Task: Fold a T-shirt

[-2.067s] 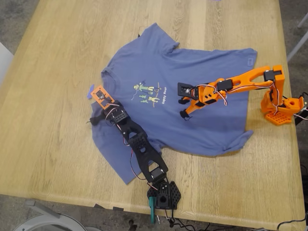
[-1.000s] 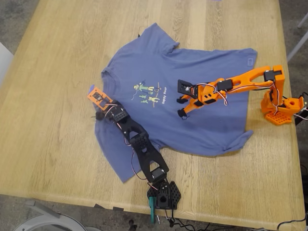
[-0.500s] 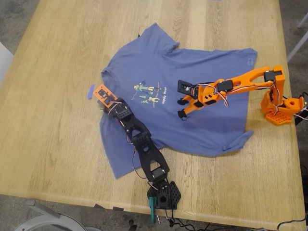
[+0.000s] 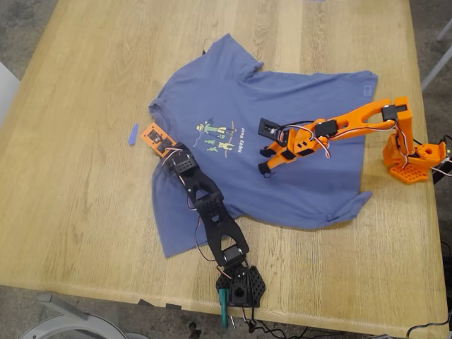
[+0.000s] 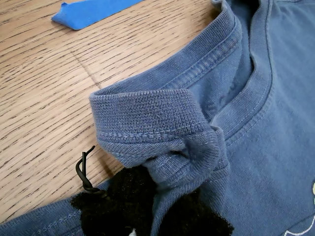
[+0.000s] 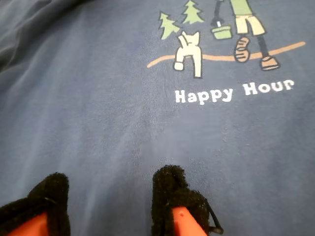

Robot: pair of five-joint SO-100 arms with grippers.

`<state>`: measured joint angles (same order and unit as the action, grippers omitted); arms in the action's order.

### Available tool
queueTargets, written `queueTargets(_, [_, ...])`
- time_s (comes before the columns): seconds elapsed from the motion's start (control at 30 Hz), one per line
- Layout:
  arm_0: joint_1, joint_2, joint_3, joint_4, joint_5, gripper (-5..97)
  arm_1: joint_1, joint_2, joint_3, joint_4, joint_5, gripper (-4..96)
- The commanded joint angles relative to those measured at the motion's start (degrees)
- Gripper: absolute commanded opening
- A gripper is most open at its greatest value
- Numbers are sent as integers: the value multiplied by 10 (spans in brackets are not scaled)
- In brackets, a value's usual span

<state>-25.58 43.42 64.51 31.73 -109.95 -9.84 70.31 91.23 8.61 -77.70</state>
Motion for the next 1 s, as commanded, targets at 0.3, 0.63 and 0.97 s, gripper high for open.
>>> queueTargets(0.3, [51,5,18,-4,-8,1,-33,-48,-65,-3,62,277])
queueTargets(0.63, [50,3,18,-13,-8,1,-48,-48,-17,3,118,277])
queueTargets(0.97, [49,3,18,-17,-9,1,-64,-93,50,-61,176,277])
